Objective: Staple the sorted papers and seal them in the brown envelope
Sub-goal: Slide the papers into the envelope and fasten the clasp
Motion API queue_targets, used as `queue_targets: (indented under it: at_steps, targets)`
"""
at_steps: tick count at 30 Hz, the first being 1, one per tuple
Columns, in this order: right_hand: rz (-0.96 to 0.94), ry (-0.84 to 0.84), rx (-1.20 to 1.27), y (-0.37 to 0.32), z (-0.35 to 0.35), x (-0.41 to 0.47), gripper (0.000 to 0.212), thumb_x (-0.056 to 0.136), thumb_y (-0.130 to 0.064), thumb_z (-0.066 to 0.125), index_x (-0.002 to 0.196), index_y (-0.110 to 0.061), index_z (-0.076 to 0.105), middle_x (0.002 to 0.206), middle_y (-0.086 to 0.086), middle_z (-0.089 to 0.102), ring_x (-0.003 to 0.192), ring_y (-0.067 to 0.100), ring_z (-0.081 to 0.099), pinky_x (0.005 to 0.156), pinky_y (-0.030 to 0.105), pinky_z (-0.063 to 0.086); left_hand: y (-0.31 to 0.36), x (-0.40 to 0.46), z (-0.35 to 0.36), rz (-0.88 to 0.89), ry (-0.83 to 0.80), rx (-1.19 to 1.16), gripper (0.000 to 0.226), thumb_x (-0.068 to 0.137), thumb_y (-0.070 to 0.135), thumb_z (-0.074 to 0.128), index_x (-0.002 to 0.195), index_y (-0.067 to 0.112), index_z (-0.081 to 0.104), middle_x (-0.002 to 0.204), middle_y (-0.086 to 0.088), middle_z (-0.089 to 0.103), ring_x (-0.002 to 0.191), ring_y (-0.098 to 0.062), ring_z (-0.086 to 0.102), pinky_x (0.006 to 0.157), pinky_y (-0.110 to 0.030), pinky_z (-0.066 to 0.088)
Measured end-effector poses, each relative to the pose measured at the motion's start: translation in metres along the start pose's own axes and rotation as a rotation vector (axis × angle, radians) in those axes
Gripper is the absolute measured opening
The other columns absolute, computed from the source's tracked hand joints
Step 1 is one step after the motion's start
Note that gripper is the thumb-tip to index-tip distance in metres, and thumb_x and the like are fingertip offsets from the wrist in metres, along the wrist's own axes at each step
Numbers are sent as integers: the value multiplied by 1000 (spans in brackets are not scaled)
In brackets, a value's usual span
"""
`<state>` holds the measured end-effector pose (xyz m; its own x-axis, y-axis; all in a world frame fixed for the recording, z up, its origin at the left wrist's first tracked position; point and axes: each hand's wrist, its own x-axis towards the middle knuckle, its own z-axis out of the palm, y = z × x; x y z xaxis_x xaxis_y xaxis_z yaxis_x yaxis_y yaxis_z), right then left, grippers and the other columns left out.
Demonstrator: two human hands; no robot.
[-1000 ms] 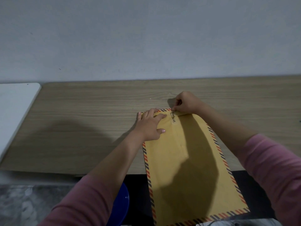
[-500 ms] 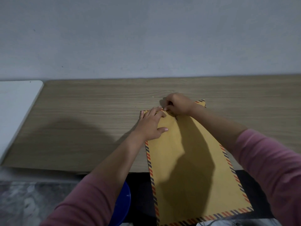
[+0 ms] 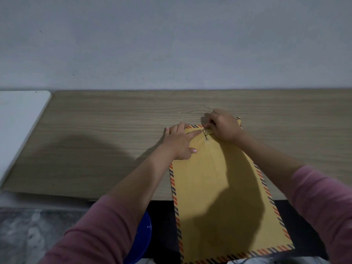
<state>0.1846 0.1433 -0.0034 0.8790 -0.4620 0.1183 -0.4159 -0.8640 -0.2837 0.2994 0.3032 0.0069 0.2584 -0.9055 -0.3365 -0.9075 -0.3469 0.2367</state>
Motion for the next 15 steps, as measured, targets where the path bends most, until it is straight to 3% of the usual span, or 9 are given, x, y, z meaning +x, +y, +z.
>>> queue_targets:
  at_steps: [5,12,15]
  targets:
    - [-29,57,-40,2,6,-23,11,80,-16,63,78,-6,59,78,16,61,74,38,59,62,43,47,4,0,-2,-29,-8,11,72,87,44,58,145,48,15,150,-5,14,141,-27,13,116,-57,6]
    - [23,24,-9,-11,20,-40,7,86,-12,53,86,-9,59,91,12,58,88,32,52,68,32,30,5,0,1,-40,3,14,70,88,43,57,145,47,17,150,-6,14,141,-27,13,116,-57,4]
    - [37,11,8,-13,19,-44,13,87,-12,51,95,-12,61,98,11,57,95,32,50,72,32,29,6,-1,2,-46,-1,23,70,89,43,54,146,47,13,152,-5,11,143,-27,11,115,-57,2]
